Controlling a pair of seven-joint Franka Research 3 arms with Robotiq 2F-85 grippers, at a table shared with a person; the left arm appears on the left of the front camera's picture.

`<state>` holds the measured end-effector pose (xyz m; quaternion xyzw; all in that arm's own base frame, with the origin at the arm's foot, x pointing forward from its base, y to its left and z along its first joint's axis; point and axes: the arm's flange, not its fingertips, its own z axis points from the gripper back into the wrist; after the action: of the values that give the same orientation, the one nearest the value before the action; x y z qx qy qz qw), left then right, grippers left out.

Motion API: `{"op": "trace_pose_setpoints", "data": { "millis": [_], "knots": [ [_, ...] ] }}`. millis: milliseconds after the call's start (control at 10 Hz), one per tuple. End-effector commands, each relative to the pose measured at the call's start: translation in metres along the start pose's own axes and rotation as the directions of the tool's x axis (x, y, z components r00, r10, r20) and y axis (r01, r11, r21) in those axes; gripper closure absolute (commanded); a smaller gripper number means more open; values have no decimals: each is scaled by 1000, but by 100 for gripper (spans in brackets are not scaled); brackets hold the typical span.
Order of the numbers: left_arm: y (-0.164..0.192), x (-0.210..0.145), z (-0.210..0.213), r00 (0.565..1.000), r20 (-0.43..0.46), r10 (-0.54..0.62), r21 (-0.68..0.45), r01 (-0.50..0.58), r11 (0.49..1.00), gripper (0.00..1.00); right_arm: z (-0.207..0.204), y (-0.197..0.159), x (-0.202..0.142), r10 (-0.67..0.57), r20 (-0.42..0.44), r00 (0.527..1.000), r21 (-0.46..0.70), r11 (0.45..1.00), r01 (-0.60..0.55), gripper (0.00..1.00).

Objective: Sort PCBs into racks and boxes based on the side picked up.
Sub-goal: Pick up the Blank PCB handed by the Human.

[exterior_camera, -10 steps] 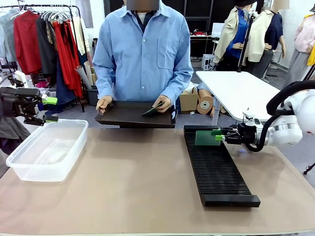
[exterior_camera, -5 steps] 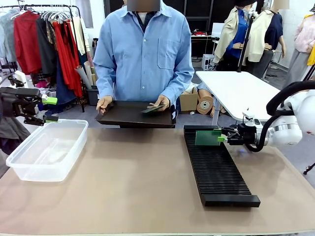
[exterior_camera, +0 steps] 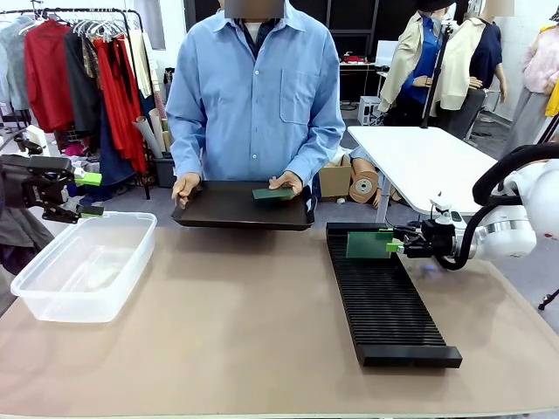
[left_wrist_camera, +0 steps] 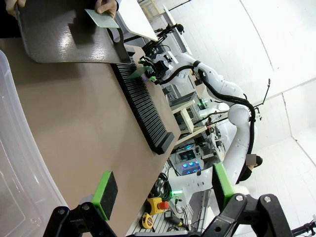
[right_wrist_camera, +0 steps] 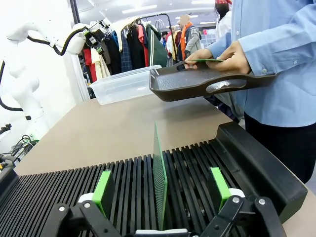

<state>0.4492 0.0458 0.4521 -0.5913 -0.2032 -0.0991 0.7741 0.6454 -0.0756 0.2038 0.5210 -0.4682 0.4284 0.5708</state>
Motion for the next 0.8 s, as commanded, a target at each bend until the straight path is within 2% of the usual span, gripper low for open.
{"op": "trace_pose_setpoints", "data": {
  "millis": [0, 600, 700],
  "knots": [
    [-1, 0, 1, 1000, 2, 0, 0, 0, 1000, 0, 0, 0, 3, 3, 0, 1000, -1, 1000, -3, 0],
    [-1, 0, 1, 1000, 2, 0, 0, 0, 1000, 0, 0, 0, 0, 0, 0, 1000, 0, 1000, 0, 0],
    [-1, 0, 1, 1000, 2, 0, 0, 0, 1000, 0, -5, 3, 13, 20, 31, 999, -2, 1000, -20, 0]
  ]
}}
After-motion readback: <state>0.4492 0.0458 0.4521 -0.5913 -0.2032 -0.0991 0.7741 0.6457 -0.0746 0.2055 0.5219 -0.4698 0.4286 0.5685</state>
